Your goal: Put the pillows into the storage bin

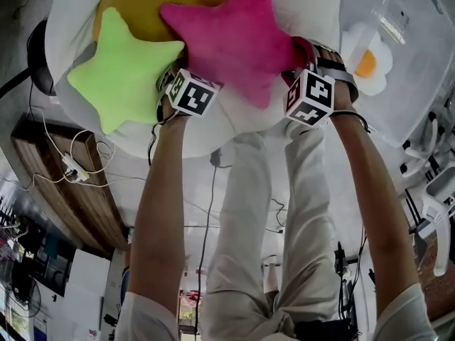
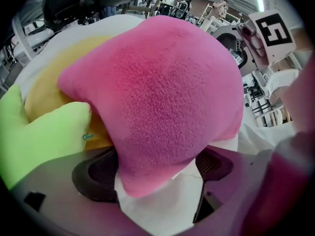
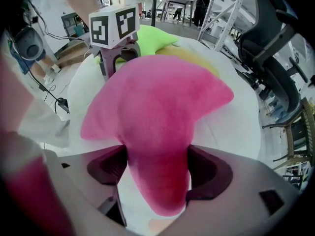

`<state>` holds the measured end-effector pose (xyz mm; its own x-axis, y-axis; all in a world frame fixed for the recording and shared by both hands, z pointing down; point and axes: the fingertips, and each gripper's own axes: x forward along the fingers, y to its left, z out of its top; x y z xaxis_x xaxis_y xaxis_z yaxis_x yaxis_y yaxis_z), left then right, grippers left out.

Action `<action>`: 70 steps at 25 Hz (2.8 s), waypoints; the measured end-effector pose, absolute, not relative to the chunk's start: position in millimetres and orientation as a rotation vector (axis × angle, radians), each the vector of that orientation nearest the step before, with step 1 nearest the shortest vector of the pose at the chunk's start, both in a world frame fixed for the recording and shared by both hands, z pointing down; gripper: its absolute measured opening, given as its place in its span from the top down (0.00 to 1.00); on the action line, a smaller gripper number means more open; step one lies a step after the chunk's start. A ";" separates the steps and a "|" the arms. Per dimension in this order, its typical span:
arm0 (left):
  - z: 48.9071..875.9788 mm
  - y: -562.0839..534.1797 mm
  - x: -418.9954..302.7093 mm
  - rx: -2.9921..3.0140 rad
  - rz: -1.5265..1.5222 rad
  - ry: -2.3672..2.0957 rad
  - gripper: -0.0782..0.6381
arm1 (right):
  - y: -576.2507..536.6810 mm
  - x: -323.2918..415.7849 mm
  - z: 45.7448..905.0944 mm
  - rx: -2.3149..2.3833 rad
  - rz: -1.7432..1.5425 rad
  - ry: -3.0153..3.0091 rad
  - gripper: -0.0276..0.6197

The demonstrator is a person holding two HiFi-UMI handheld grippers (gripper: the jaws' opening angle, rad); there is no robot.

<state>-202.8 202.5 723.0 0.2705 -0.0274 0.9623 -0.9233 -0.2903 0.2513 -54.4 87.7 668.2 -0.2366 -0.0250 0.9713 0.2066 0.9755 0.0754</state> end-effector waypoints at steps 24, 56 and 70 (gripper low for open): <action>706.2 203.0 -204.3 1.538 1.244 -0.889 0.31 | 87.9 -50.8 657.3 -0.139 -0.257 -1.836 0.44; 638.8 176.8 -172.4 1.595 1.288 -0.890 0.32 | 71.1 -12.6 606.0 -0.110 -0.187 -1.849 0.45; 594.5 181.0 -153.8 1.598 1.334 -0.912 0.33 | 79.5 9.4 570.4 -0.083 -0.156 -1.892 0.45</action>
